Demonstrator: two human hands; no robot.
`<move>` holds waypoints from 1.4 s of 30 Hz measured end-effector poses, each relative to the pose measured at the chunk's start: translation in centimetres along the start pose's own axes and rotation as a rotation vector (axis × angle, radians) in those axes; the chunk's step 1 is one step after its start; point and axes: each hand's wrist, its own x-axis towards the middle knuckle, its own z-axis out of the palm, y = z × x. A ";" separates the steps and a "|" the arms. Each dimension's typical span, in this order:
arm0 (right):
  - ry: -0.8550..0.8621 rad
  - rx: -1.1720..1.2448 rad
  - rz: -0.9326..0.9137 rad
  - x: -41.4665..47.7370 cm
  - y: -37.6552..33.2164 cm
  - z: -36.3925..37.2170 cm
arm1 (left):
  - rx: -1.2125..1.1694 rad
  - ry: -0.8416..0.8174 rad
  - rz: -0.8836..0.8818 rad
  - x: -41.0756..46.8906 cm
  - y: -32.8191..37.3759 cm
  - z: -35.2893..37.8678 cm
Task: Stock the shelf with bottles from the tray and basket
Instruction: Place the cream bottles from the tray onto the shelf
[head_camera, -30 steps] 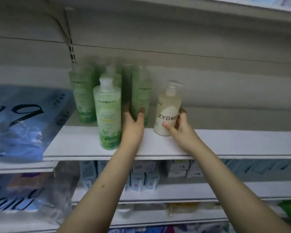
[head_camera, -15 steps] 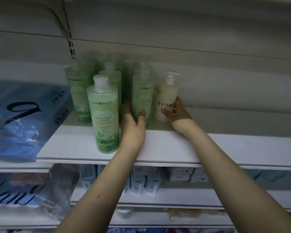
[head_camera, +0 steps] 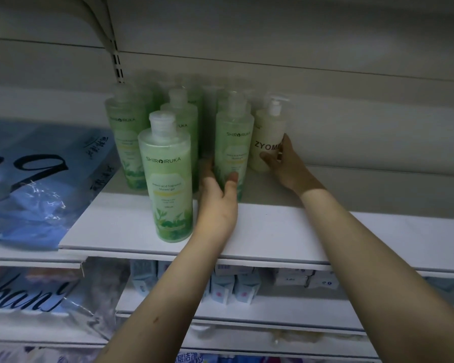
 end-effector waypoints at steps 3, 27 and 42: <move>-0.003 0.018 0.001 0.5 0.0 0.1 | 0.001 -0.002 0.005 0.0 0.1 0.0; 0.133 -0.079 0.193 -3.3 0.1 -0.5 | 0.049 -0.009 0.000 0.3 -0.5 0.2; 0.405 0.161 0.165 -25.4 -7.7 -9.2 | 0.050 -0.146 -0.116 -10.9 5.6 2.6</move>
